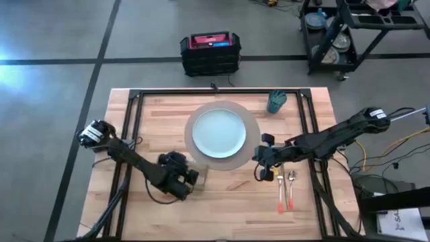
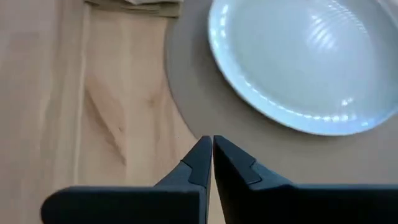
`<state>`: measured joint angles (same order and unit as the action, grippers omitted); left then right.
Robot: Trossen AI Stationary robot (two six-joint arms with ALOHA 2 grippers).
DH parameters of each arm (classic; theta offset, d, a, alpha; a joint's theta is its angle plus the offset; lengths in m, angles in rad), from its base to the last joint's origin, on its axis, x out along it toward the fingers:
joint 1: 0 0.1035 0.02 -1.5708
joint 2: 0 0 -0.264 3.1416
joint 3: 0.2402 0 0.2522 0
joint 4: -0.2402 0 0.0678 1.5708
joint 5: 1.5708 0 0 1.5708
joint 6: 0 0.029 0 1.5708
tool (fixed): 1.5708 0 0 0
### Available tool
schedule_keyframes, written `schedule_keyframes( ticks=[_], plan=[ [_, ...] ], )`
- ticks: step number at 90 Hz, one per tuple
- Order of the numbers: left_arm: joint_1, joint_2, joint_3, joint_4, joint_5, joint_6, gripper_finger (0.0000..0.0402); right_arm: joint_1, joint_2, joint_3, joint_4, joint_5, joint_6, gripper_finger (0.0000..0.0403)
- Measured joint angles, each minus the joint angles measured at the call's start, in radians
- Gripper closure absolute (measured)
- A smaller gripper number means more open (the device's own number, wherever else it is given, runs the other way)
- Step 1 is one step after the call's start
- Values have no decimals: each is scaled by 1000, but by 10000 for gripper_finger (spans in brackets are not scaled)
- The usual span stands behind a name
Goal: Set table place
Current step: Move the table napkin beside the table mat
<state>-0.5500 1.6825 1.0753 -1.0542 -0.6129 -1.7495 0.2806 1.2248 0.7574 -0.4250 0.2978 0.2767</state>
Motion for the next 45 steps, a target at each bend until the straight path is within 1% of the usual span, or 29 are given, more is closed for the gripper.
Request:
schedule_keyframes(
  ticks=[6, 14, 19, 30, 45],
  plan=[
    [-1, 0, 24, -64, 106, -46, 401, 0, 2, -2, -5, 35, -11, 400],
    [-1, 0, 21, -67, 240, -59, 402, -9, 1, -1, 6, 62, -40, 400],
    [1, 3, 1, -43, 295, -66, 402, -16, 1, -1, 4, 69, -57, 400],
    [2, 21, -38, -31, 351, -103, 402, -40, 1, -1, 25, 70, -91, 400],
    [25, 27, -117, -22, 411, -107, 402, -60, 0, -1, 26, 70, -102, 400]
  ],
)
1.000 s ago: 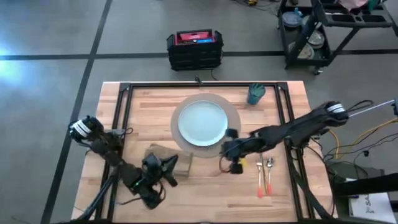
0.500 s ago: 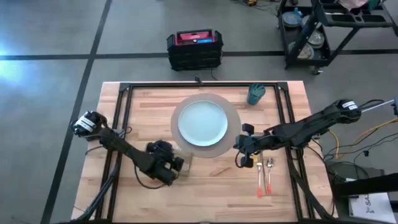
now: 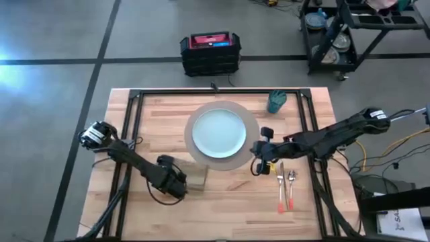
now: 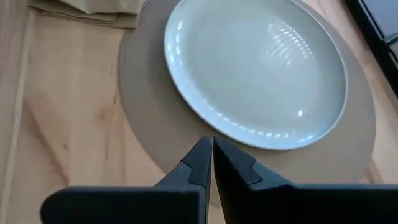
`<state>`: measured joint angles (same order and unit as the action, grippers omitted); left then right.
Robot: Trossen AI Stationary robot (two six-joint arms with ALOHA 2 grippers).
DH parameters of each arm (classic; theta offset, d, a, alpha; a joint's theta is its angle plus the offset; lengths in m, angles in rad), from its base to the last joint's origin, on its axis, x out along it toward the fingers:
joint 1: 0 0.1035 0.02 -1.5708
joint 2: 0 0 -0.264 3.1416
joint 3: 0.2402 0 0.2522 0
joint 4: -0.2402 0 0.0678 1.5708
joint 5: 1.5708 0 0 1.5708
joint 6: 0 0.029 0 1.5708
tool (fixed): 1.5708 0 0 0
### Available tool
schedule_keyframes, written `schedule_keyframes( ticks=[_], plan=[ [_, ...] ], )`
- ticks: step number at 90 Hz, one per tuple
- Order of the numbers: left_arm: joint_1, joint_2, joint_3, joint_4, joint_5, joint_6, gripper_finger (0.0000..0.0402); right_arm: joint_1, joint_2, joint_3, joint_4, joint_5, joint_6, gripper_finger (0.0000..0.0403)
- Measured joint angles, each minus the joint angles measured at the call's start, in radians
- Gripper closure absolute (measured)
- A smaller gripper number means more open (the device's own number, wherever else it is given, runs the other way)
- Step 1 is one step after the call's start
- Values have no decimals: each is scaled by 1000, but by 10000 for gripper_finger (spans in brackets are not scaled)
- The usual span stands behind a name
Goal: Set table place
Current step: Move the table napkin beside the table mat
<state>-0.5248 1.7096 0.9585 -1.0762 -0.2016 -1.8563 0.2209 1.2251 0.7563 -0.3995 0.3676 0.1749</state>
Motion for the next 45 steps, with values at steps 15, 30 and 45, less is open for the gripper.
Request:
schedule_keyframes(
  ticks=[15, 30, 45],
  plan=[
    [51, -18, -114, 36, -8, 85, 401, 1, 0, 0, 2, -1, 8, 400],
    [132, -48, -202, 13, -240, 262, 401, 1, 0, 0, 29, -2, 23, 400],
    [263, -155, -214, 73, -625, 579, 401, 1, 0, 3, 74, -4, 27, 400]
  ],
)
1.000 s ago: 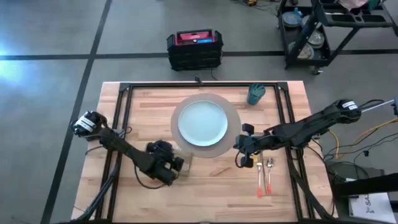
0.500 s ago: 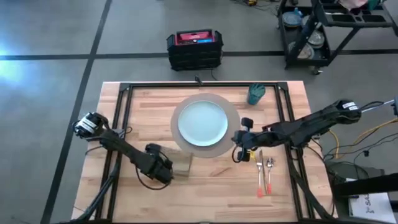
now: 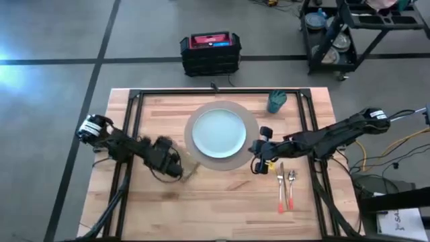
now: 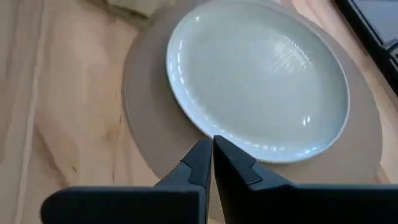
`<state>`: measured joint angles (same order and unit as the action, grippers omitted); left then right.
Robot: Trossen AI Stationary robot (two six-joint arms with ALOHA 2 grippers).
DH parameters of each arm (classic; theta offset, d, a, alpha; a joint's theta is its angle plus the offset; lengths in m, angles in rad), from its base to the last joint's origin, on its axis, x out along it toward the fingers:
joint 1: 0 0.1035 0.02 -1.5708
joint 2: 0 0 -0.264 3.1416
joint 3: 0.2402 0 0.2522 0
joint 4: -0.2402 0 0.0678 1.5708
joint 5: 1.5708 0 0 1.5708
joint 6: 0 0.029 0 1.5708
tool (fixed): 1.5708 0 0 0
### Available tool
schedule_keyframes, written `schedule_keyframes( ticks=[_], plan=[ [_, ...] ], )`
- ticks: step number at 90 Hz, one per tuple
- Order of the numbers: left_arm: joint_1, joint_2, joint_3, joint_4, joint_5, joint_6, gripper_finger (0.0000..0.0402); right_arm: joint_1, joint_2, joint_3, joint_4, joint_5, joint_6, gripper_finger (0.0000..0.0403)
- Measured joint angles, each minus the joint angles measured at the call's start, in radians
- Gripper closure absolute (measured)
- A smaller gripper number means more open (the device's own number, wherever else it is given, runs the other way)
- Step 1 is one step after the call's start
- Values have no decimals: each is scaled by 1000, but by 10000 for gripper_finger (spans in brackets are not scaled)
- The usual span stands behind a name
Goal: Set table place
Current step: Move the table napkin beside the table mat
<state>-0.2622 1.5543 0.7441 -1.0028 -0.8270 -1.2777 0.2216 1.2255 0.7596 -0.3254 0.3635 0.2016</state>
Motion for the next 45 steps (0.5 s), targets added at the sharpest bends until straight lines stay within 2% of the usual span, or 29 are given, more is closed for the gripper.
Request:
schedule_keyframes(
  ticks=[7, 16, 23, 29, 39, 45],
  plan=[
    [43, -65, 30, 86, -56, 188, 401, 0, 0, 6, 3, -4, 9, 400],
    [53, -135, 69, 239, 28, 288, 401, 0, 0, 9, 1, -4, 13, 400],
    [25, -167, 76, 339, 113, 276, 401, 0, 1, 10, 1, -4, 24, 400],
    [-7, -175, 80, 421, 115, 253, 401, 0, 2, 10, 0, -4, 23, 400],
    [-37, -145, 79, 418, 117, 140, 401, 0, 2, 10, 1, -4, 27, 400],
    [-44, -98, 78, 404, 174, 75, 401, 2, 2, 10, 0, -4, 27, 400]
  ],
)
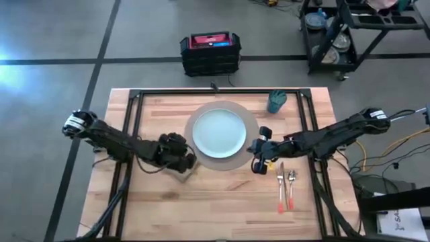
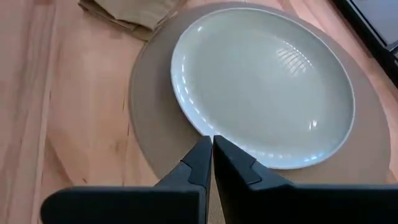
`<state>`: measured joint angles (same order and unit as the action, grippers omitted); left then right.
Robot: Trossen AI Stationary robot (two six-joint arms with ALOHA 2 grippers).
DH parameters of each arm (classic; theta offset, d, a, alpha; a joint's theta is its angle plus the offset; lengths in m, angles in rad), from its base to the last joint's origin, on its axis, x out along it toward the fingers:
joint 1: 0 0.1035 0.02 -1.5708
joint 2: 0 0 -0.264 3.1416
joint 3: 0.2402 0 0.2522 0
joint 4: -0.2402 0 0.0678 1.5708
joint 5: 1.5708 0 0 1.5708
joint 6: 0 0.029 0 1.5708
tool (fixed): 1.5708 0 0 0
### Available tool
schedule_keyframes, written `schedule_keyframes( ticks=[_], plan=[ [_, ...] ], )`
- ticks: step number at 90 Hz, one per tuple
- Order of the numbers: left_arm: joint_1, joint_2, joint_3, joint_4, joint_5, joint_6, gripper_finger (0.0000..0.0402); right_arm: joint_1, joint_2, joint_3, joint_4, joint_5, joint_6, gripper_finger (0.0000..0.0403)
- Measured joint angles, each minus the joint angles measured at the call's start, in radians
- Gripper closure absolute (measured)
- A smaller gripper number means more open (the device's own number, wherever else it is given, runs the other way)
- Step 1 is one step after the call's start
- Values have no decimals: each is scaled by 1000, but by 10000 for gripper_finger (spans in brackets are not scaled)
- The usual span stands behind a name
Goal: Set table place
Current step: Move the table napkin beside the table mat
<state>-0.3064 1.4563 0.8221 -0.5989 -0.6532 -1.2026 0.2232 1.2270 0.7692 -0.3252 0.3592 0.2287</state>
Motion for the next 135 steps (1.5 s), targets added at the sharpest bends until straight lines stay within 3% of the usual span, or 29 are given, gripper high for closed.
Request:
schedule_keyframes(
  ticks=[16, 27, 52, 65, 79, 87, 123, 135],
  plan=[
    [-36, 170, 2, 87, 197, -88, 401, 4, 0, 0, -10, 0, 3, 400],
    [-69, 250, 53, 103, 254, -109, 401, 4, 0, 0, -8, 0, 3, 400],
    [-200, 276, 204, -112, 521, -6, 401, 4, 0, 0, -10, 0, 12, 400],
    [-264, 243, 292, -343, 501, -70, 401, 4, 0, 0, -10, 0, 14, 400],
    [-324, 219, 370, -775, 383, -398, 401, 4, 1, 0, -5, 0, 14, 400],
    [-331, 203, 364, -889, 380, -520, 401, 4, 7, 0, 3, 0, 14, 401],
    [-232, 84, 28, -530, 373, -543, 401, 4, 34, -2, 19, -1, 9, 401],
    [-162, 47, -97, -361, 375, -471, 401, 3, 42, 0, 21, -1, 7, 401]
  ],
)
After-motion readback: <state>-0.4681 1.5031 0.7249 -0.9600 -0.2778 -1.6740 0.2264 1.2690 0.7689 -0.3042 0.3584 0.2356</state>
